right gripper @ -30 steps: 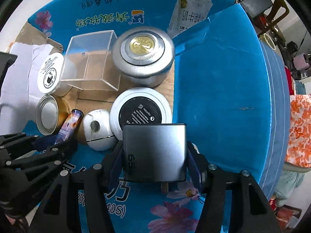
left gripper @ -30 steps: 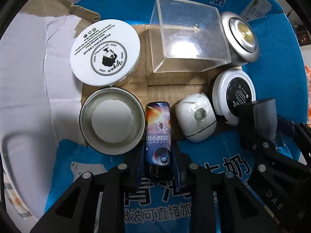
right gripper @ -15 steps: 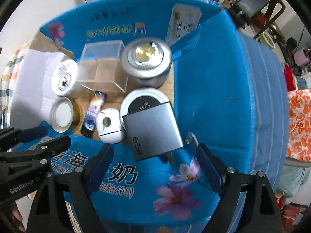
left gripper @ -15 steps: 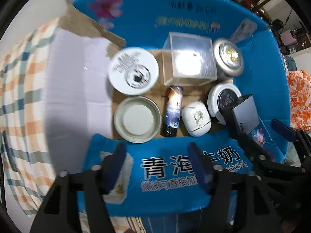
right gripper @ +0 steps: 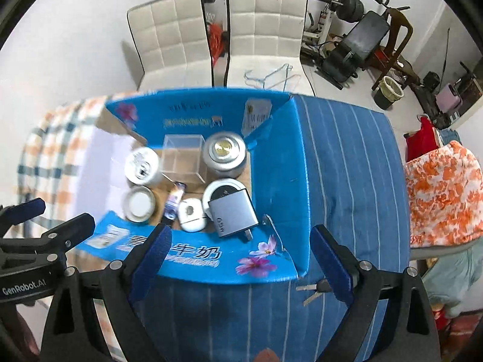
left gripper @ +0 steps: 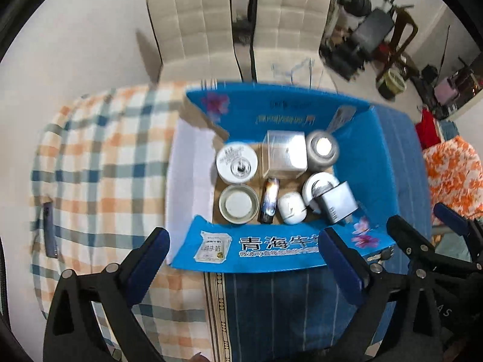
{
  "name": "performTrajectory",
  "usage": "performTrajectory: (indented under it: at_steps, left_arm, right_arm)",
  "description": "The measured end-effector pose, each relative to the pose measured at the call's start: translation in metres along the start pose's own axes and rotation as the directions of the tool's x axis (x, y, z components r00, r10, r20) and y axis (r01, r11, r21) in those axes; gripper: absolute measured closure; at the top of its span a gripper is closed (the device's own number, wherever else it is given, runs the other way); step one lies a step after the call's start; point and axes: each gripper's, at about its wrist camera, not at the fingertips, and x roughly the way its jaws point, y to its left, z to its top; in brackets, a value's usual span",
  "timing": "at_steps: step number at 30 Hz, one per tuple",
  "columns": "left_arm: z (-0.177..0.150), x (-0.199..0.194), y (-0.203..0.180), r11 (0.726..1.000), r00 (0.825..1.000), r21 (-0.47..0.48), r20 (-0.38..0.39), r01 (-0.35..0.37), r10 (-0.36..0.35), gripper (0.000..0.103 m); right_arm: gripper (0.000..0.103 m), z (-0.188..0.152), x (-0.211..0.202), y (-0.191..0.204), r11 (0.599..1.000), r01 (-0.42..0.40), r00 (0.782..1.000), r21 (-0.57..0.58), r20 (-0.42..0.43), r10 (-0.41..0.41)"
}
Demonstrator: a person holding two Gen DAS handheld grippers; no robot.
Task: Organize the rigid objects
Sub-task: 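Withdraw both tools from the box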
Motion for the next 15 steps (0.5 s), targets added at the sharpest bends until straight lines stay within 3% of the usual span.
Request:
performTrajectory:
  at_steps: [8,15]
  left_arm:
    - [-0.004,-0.065,0.0,1.0,0.989,-0.028,0.15,0.008,-0.004,0.002]
    - [-0.007,-0.083,-0.01,0.999,0.977,-0.026,0.212,0.023,-0.017,0.002]
  right_arm:
    - [0.008,0.0,-0.087,-0.009,0.999,-0.038,0.994,-0.009,0.101,0.038]
    - [0.008,-0.001,-0.128,-0.022,0.997,-0.075,0.987,0.013,0.141,0.072]
